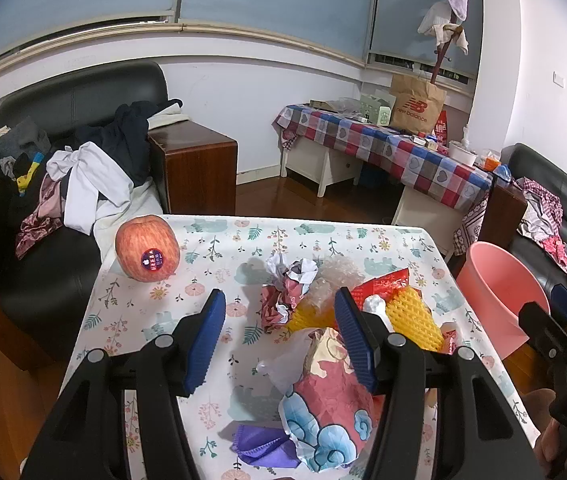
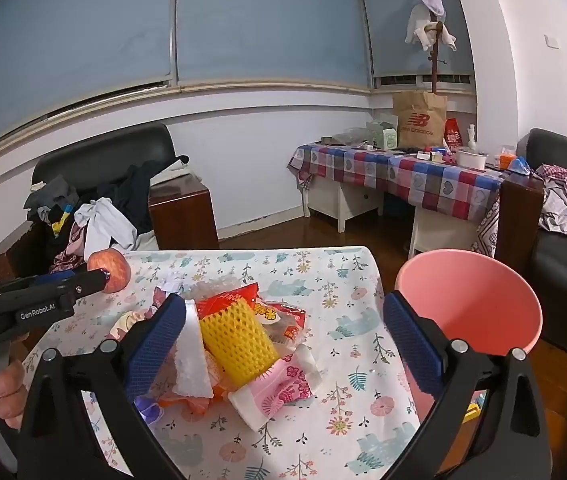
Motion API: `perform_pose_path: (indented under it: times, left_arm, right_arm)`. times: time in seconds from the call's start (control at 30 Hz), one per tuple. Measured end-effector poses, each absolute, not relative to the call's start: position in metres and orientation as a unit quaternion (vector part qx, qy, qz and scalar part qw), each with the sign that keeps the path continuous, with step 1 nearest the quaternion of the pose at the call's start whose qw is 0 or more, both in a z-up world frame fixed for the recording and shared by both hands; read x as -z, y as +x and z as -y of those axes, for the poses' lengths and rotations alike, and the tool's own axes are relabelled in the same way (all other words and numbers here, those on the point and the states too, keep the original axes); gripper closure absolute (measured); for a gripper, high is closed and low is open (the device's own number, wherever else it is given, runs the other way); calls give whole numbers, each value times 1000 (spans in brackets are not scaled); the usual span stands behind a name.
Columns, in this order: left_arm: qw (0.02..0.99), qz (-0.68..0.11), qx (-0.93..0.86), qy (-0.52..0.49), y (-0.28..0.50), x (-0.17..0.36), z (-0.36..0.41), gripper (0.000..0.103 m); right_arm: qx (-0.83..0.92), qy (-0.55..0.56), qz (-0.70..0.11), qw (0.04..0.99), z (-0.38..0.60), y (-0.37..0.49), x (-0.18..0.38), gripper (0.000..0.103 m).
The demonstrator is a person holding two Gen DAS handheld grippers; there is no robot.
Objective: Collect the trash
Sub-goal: 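Move both tools toward the trash pile on the floral tablecloth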
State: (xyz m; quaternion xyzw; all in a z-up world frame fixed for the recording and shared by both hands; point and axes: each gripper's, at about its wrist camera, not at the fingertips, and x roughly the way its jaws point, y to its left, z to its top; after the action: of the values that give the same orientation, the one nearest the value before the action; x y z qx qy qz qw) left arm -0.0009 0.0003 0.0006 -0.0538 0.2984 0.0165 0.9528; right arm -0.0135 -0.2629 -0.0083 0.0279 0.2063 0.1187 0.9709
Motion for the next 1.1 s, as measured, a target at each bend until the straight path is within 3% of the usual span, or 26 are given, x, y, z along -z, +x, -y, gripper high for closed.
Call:
perform_pose_path:
  times: [0.93, 1.1]
  left_arm:
    - [952, -302, -12, -56, -1, 0, -1, 47]
    - [949, -310, 6, -59, -6, -3, -9, 47]
  right_arm:
    - [-106, 29, -210, 971, 276, -15, 4, 4]
    - [-107, 22, -226, 968, 278, -12, 10, 10]
